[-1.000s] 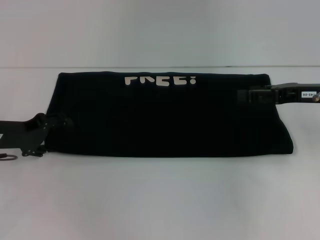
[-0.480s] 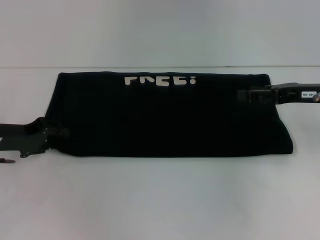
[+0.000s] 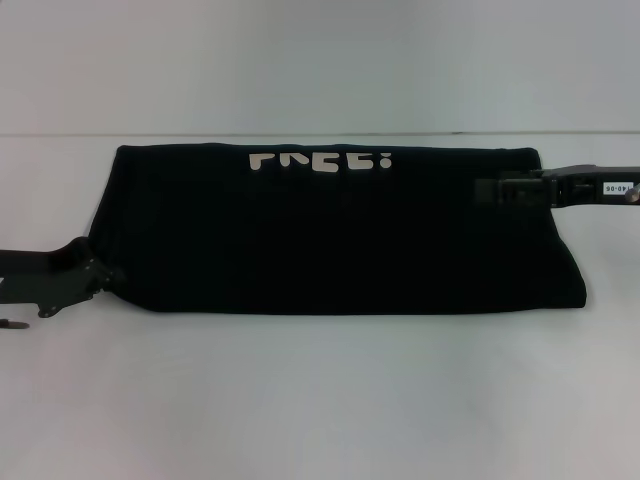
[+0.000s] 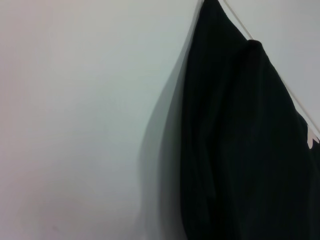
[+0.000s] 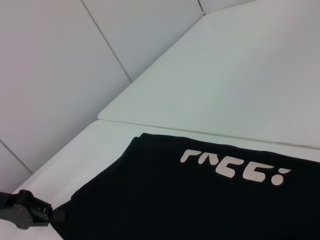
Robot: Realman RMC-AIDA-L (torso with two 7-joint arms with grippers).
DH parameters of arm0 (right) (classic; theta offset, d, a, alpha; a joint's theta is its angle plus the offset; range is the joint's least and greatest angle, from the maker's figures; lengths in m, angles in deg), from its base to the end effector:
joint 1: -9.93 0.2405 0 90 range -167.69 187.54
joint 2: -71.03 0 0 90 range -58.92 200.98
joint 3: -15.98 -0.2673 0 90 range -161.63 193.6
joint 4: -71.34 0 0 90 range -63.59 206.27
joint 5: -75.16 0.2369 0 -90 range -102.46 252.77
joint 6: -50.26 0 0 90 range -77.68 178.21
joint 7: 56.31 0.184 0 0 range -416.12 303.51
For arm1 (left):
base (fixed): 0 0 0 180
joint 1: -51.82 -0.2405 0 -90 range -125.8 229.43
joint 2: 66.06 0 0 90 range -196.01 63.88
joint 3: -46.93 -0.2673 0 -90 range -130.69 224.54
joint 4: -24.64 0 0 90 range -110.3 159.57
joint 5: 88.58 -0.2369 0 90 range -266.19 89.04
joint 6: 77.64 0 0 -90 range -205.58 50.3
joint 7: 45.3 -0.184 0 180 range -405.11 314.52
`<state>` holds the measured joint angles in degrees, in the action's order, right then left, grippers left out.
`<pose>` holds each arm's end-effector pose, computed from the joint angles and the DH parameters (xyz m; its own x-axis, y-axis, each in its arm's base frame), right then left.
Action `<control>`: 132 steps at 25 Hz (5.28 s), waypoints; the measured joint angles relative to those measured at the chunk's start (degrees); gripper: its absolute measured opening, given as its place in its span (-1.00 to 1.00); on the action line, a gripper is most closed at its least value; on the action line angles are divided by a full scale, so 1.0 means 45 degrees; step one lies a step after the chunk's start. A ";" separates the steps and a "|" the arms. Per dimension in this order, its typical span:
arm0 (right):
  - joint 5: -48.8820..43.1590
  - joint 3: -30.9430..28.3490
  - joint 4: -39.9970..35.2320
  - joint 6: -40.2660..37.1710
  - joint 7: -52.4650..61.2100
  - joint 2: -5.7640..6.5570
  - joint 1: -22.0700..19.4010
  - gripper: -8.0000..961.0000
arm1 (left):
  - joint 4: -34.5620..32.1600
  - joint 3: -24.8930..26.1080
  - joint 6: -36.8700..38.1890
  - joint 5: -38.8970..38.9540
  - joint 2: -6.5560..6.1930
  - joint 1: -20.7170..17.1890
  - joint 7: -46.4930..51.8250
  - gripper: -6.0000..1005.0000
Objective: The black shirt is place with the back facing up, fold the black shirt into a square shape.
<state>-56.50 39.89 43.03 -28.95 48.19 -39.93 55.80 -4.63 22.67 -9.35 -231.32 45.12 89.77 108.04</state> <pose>0.2625 0.4612 0.0075 0.6019 -0.6330 -0.4868 -0.7687 -0.6245 -0.1384 -0.3711 0.4249 0.0100 -0.2401 0.8233 0.5143 0.9635 0.2668 0.0226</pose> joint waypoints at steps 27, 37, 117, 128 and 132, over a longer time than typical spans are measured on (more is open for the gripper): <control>0.0966 -0.0155 0.0016 0.0550 0.0255 -0.0070 -0.0091 0.41 | -0.2878 0.2414 0.1875 0.0170 -0.0248 -0.2513 -0.3369 -0.83; 0.1064 -0.0167 -0.0032 0.0732 0.0255 -0.0131 -0.0142 0.41 | -0.3004 0.2570 0.4066 0.1136 -0.0592 -0.1753 -0.3503 -0.79; 0.0418 0.3458 0.0574 0.1806 0.3431 0.0546 -0.0614 0.41 | -0.0431 -0.1173 0.3205 0.6450 0.1270 -0.0370 -0.8765 0.92; 0.0326 0.3793 0.1216 0.2509 0.5057 0.0266 -0.0178 0.41 | -0.0500 -0.2386 0.5334 0.6047 0.1052 -0.0587 -1.2527 0.92; 0.0202 0.4036 0.1232 0.2511 0.5482 0.0176 -0.0243 0.41 | -0.0499 -0.2846 0.5436 0.6020 0.1155 -0.0588 -1.3045 0.90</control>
<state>-55.60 58.05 48.57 -17.65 72.86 -39.14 54.71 -6.87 9.86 15.11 -204.23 50.32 87.13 49.34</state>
